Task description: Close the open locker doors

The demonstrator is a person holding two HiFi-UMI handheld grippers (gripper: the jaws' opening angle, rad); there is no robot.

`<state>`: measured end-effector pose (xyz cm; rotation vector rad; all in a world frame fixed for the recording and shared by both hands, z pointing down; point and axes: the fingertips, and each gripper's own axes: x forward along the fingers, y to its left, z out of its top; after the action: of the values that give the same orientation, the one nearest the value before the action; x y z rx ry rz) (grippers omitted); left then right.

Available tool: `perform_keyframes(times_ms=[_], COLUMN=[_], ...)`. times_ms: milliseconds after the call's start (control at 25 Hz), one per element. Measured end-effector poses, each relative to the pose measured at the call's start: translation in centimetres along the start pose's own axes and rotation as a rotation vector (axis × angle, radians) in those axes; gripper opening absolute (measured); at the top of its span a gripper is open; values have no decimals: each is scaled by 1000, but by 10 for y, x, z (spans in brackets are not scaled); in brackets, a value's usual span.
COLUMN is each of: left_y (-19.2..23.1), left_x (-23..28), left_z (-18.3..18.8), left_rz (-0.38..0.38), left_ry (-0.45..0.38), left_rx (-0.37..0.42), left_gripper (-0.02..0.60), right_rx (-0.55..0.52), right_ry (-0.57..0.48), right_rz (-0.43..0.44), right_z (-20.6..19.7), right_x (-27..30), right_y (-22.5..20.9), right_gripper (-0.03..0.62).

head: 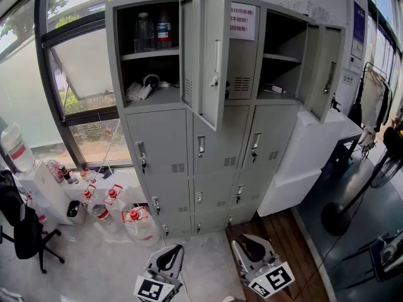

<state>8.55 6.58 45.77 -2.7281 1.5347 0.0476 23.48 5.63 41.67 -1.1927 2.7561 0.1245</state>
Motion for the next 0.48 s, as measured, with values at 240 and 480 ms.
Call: perform_keyframes(times_ms=[240, 480], left_y=[-29, -49], left_x=[40, 74], left_z=[-2, -3], left_rz=[-26, -41], left_ry=[14, 22], left_rx=[-14, -2], left_gripper=[9, 9], right_rx=[10, 35], right_ry=[4, -13], right_rz=[-23, -31], right_z=[-1, 0], right_x=[-20, -33], right_y=[-42, -78], right_gripper=[63, 63])
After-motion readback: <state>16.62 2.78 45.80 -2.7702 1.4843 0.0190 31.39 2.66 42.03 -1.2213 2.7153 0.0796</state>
